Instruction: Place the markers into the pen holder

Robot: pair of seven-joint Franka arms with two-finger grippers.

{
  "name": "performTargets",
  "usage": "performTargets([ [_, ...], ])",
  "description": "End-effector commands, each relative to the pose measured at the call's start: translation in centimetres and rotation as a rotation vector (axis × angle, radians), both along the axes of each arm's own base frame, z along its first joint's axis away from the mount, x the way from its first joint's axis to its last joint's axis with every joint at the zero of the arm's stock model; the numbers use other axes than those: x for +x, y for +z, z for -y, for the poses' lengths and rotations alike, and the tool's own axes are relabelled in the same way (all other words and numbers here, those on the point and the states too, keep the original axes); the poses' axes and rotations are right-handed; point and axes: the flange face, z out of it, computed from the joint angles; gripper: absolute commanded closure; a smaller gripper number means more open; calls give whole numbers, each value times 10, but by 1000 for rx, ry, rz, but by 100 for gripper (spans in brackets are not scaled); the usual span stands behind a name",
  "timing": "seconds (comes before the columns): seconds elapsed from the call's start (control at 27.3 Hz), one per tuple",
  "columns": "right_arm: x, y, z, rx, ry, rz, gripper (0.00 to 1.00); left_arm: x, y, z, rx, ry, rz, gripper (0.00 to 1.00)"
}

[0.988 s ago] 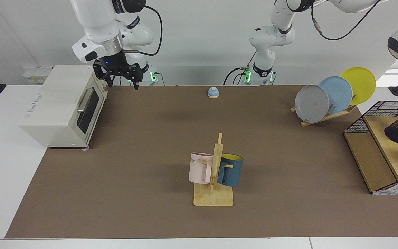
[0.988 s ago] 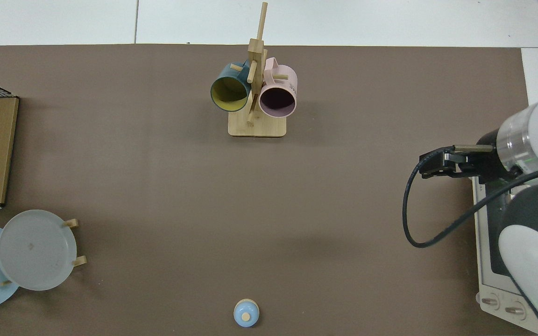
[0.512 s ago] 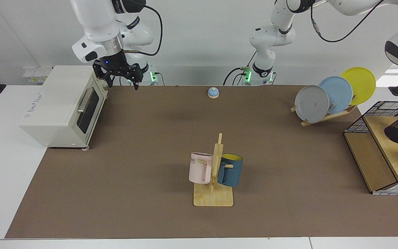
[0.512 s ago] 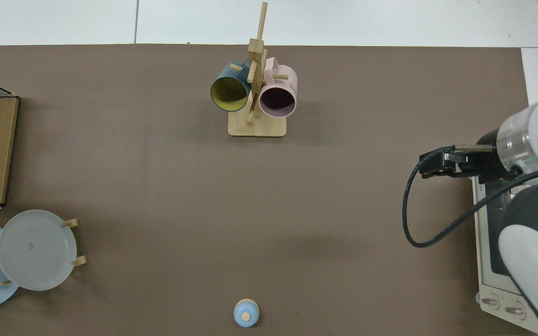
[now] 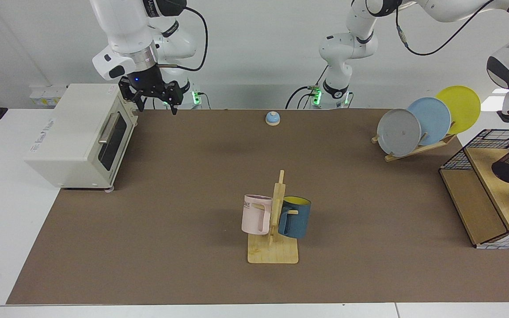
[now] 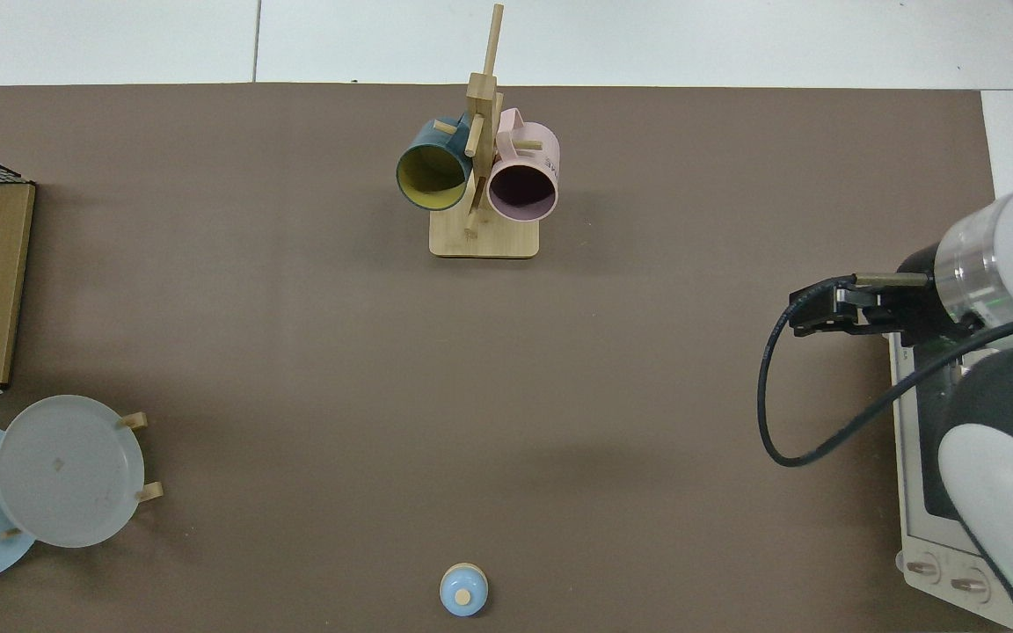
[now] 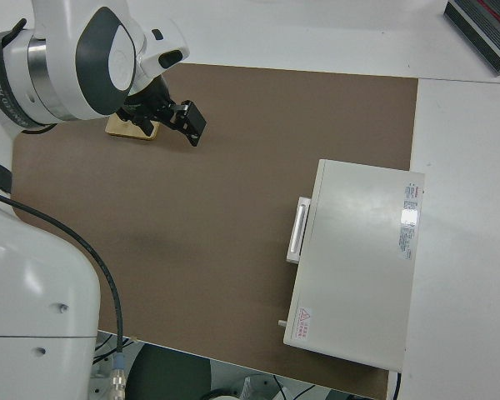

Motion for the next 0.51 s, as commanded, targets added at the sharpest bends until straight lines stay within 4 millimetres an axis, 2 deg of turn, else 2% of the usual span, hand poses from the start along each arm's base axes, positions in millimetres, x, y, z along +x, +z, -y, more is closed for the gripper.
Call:
performTargets([
  [0.0,-4,1,1,18,-17,5,0,4,-12,3,36,-30,-37,100],
  [0.37,-4,1,1,18,-17,5,0,9,-20,9,83,-42,-50,100],
  [0.48,-4,1,1,18,-17,5,0,13,-29,22,118,-39,-48,100],
])
